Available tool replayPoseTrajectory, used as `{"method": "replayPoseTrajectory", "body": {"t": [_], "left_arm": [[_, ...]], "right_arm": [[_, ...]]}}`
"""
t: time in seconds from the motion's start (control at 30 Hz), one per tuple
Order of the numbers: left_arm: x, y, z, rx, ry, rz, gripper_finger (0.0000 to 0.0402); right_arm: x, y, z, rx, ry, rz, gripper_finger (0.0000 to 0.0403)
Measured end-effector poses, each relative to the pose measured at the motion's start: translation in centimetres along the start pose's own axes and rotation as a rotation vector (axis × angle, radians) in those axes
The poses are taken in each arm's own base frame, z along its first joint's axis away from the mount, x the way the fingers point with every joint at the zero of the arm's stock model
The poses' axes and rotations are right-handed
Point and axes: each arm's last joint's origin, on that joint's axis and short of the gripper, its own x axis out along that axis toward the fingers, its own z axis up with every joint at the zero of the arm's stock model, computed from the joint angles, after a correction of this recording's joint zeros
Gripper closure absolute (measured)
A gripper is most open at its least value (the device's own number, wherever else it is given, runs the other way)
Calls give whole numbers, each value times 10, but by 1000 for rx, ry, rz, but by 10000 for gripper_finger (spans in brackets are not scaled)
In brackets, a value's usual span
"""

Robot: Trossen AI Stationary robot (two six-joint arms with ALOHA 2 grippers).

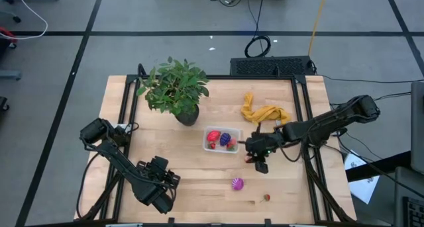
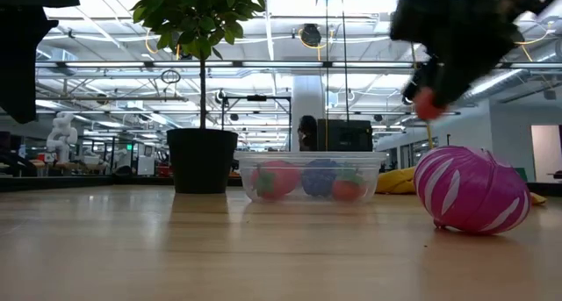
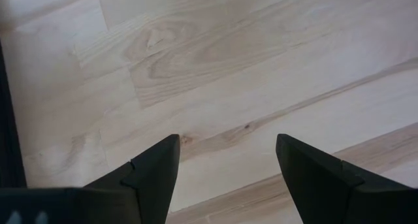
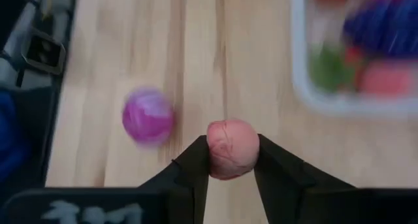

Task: Pick and placing Produce into tupperware
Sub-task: Put the peach into the bin

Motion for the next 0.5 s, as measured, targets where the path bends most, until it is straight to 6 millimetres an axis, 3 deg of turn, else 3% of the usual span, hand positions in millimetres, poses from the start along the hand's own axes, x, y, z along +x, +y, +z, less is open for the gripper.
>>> {"method": "replayPoseTrajectory", "body": {"t": [0.27, 0.5], "left_arm": [[0, 0, 0, 8, 0, 1, 144], [0, 0, 0, 8, 0, 1, 144]], "right_arm": [[-16, -16, 41, -101, -124, -46, 282], [1, -34, 74, -162, -84, -64, 276]]}}
